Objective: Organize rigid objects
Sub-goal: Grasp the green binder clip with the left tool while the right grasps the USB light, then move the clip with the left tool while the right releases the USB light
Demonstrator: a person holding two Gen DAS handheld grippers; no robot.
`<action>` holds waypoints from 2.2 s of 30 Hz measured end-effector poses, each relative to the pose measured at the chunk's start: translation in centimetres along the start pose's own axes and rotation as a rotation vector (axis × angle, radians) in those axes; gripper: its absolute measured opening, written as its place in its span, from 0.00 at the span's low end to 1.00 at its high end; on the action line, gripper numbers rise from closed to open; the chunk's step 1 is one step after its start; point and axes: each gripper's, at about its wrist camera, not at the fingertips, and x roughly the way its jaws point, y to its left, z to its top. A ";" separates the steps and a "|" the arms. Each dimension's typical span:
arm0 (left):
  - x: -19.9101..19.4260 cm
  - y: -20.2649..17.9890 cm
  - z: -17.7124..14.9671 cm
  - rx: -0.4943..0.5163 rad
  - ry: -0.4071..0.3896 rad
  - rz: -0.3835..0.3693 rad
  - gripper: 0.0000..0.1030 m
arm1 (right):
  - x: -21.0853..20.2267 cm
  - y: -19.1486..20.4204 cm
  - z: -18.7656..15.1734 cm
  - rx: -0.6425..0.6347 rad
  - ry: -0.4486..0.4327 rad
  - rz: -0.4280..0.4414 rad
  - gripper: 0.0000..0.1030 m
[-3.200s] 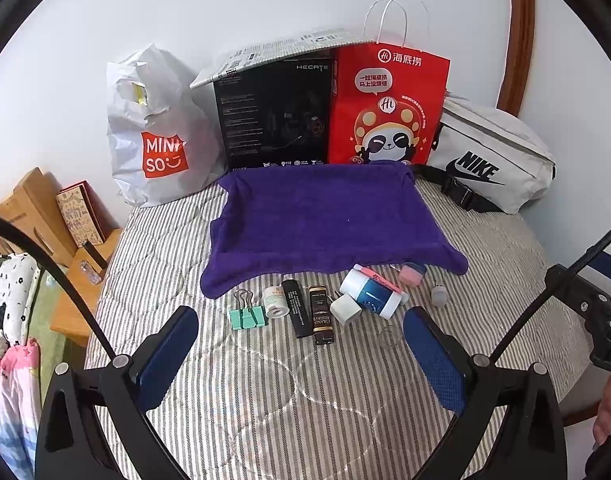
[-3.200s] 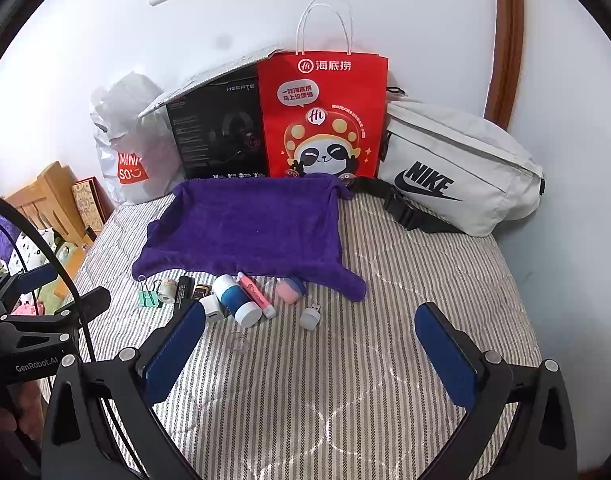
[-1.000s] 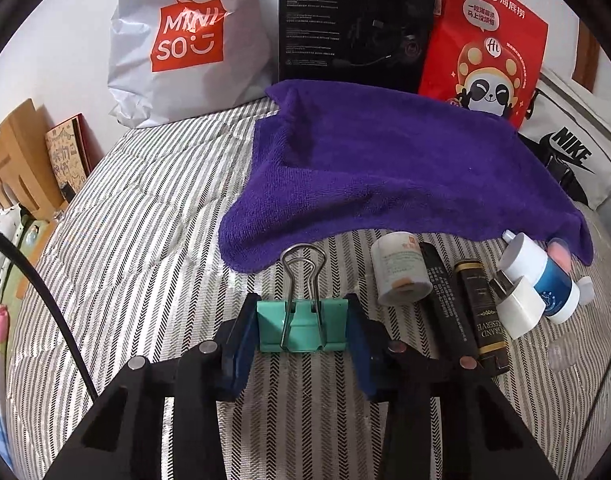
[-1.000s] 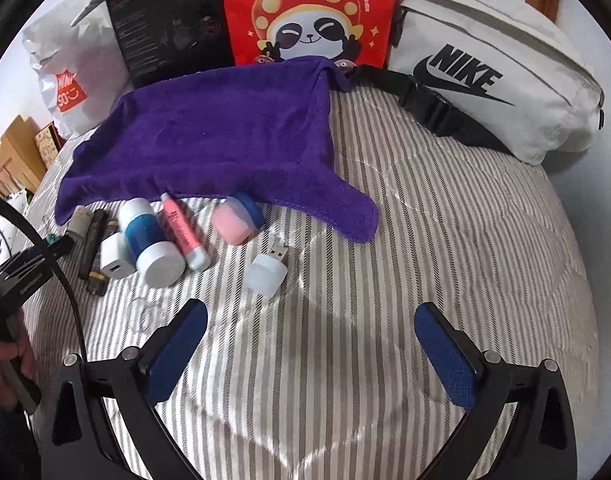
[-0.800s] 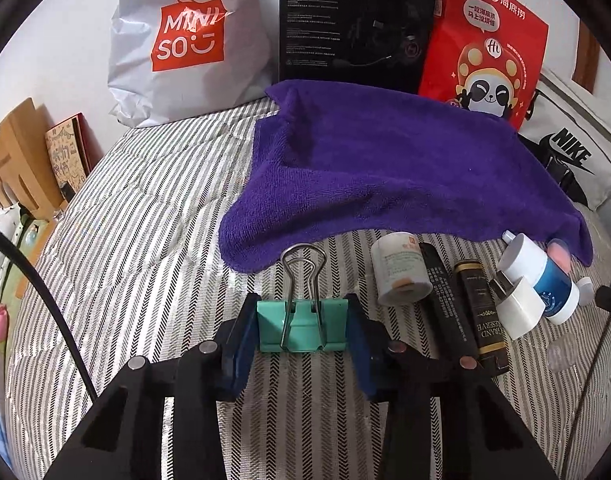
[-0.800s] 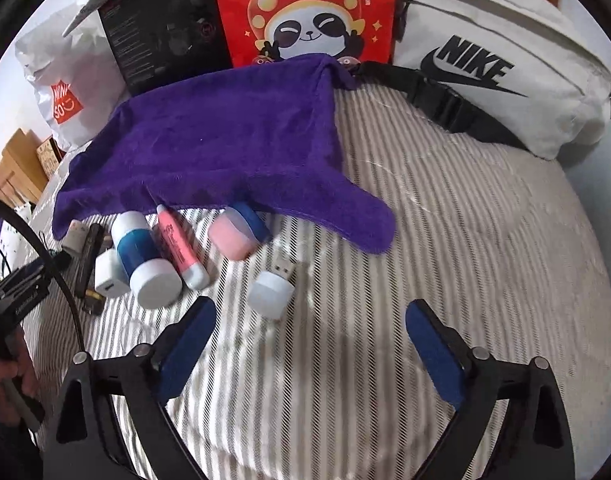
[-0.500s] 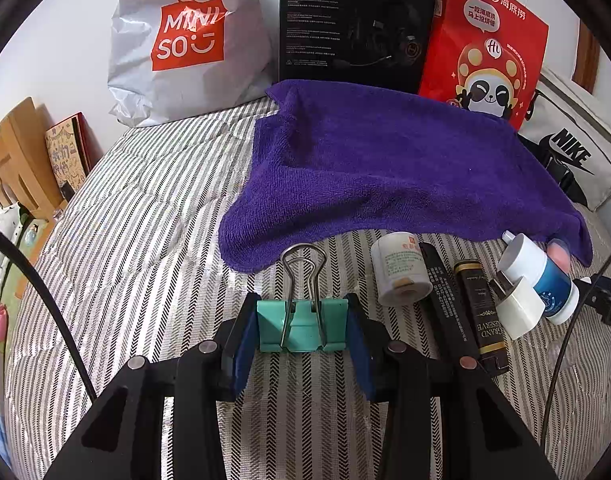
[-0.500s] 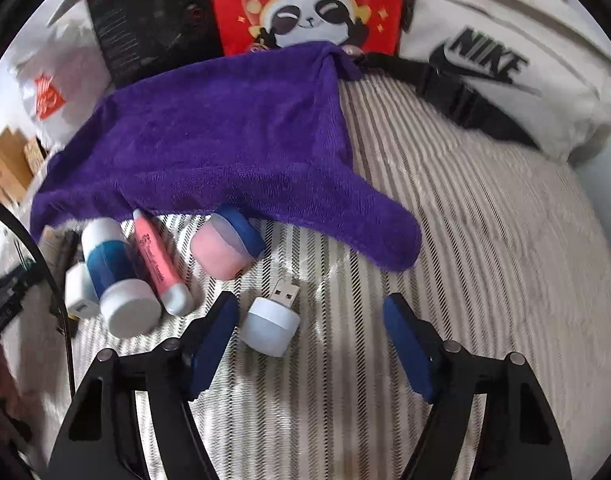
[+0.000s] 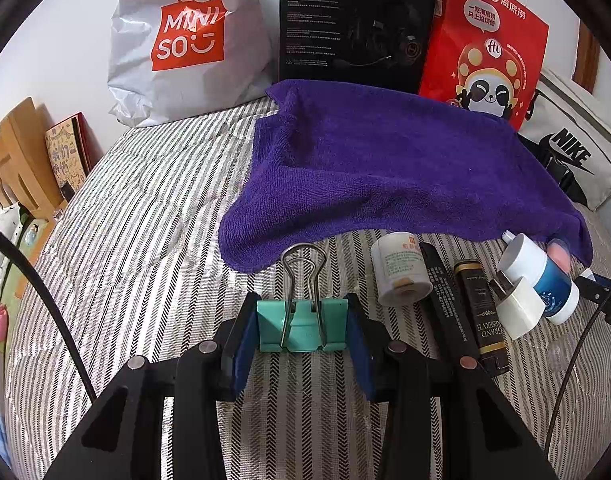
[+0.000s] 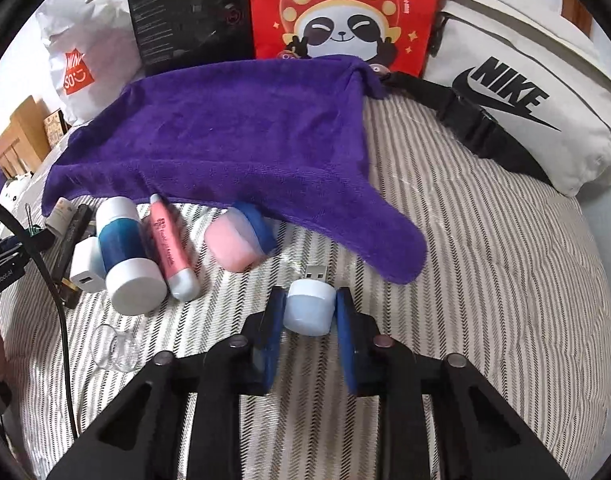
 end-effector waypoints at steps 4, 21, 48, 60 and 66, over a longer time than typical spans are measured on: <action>-0.1 0.1 0.0 -0.002 0.007 -0.007 0.38 | -0.1 -0.6 0.1 0.021 0.024 0.032 0.24; -2.8 1.5 -0.1 -0.062 0.060 -0.063 0.38 | -4.3 -0.7 1.1 -0.008 -0.044 0.089 0.24; -3.6 1.2 10.1 -0.029 -0.067 -0.126 0.38 | -2.0 -0.2 9.8 -0.037 -0.131 0.150 0.24; -0.1 0.8 13.0 -0.027 -0.030 -0.141 0.38 | 4.9 0.2 15.9 -0.083 -0.108 0.107 0.24; 1.4 0.4 13.6 -0.019 -0.009 -0.151 0.38 | 8.1 0.4 17.8 -0.101 -0.087 0.076 0.24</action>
